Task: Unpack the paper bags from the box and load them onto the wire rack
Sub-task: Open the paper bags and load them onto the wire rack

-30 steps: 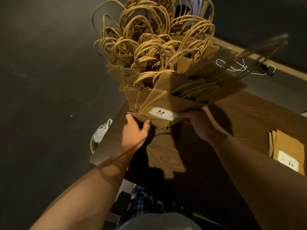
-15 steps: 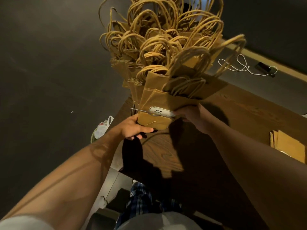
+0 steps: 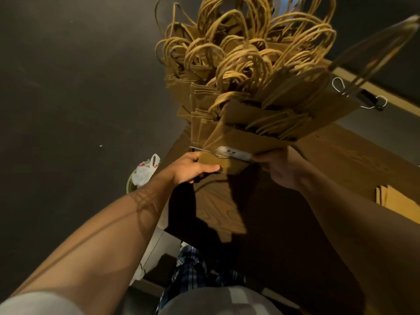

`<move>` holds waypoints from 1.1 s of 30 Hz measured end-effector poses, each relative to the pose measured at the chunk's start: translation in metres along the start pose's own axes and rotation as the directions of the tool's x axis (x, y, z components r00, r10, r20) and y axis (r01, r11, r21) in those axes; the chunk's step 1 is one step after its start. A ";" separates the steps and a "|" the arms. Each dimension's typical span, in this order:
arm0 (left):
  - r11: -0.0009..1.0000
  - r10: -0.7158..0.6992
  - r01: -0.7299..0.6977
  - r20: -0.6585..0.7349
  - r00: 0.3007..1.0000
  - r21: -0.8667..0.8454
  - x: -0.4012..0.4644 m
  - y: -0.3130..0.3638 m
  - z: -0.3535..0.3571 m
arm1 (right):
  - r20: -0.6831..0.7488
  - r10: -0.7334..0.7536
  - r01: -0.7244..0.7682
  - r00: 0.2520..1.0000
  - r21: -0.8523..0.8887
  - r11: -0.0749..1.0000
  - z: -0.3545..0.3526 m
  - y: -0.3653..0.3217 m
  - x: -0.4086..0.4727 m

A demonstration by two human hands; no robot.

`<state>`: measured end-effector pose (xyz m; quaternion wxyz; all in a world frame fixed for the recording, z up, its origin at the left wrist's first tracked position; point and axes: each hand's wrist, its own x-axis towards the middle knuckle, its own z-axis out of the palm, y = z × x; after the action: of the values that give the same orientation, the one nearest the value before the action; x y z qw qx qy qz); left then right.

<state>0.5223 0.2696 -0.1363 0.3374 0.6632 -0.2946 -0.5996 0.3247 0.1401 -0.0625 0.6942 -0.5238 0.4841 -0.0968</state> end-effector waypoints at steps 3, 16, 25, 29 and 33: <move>0.999 -0.009 0.005 0.076 0.997 0.049 0.000 0.007 -0.002 | 0.015 0.024 -0.023 1.000 -0.100 0.995 -0.002 -0.005 -0.006; 0.994 -0.067 0.043 0.254 0.965 0.097 0.004 0.009 0.002 | 0.000 0.077 -0.071 0.997 -0.384 0.920 -0.001 -0.026 -0.013; 0.999 -0.016 0.008 0.181 0.983 0.045 0.005 0.001 0.000 | 0.023 0.137 -0.122 0.990 -0.316 0.941 -0.004 -0.021 -0.004; 0.998 0.004 0.007 0.163 0.987 -0.069 0.005 -0.001 0.005 | -0.009 0.088 -0.087 0.996 -0.307 0.948 -0.008 -0.018 0.001; 0.996 -0.030 0.038 0.091 0.995 -0.079 0.002 0.001 0.009 | 0.008 0.139 -0.126 0.990 -0.382 0.916 -0.006 -0.018 -0.001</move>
<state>0.5140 0.2664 -0.1374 0.3400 0.6265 -0.2738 -0.6458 0.3264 0.1290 -0.0474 0.5929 -0.6159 0.5158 0.0553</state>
